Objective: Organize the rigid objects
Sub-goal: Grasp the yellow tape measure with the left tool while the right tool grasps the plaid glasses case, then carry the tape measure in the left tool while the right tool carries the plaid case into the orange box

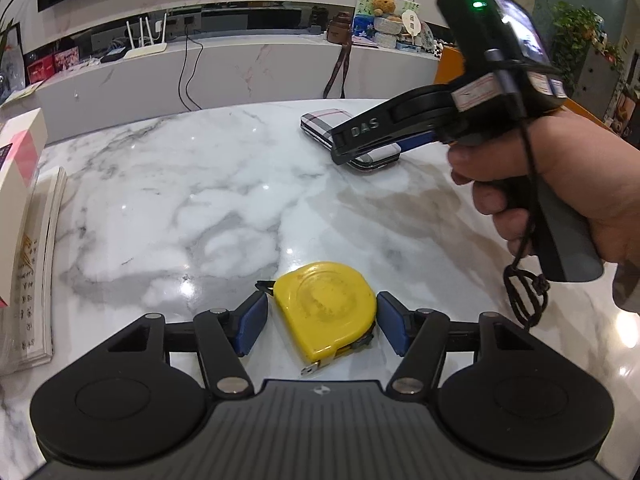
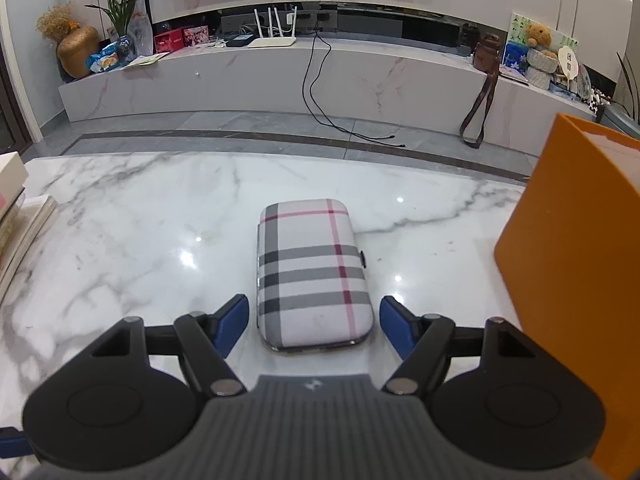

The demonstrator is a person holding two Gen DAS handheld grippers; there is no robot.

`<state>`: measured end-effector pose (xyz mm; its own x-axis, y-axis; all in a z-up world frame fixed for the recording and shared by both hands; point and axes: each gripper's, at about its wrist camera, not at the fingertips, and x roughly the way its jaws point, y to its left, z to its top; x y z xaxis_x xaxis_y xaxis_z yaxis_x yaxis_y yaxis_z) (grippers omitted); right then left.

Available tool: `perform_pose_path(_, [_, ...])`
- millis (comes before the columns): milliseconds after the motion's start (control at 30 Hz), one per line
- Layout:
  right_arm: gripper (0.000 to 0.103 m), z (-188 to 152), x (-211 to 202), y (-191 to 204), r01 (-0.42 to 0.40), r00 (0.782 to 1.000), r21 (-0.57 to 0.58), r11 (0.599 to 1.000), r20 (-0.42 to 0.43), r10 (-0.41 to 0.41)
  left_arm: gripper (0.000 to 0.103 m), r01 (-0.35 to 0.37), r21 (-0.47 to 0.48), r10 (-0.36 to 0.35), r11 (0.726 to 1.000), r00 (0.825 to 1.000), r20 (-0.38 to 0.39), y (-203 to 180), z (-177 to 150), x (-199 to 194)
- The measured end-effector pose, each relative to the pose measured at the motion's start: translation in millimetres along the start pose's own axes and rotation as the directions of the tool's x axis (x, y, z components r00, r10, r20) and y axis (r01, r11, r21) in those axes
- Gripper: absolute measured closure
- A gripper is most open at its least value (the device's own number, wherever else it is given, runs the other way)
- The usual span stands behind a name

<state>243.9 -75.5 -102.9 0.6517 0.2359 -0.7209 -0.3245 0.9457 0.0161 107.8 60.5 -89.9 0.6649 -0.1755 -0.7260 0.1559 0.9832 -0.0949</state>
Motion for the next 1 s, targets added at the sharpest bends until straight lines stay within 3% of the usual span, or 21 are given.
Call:
perform_pose_path(200, [0.038, -3, -1, 4, -0.003, 1.000, -0.042, 0.999, -0.028, 0.002, 0.038, 0.017, -0.001, -0.017, 1.000, 1.000, 0.007, 4, 2, 1])
perform_pose_path(633, [0.037, -47, -53, 5, -0.063, 0.988, -0.117, 0.991, -0.151, 0.045, 0.038, -0.012, 0.014, 0.012, 1.000, 1.000, -0.007, -1, 3, 3])
perform_pose_path(1000, [0.030, -41, -40, 4, -0.052, 0.996, -0.103, 0.993, -0.083, 0.044, 0.039, -0.033, 0.061, 0.033, 0.998, 0.999, -0.001, -5, 1, 4])
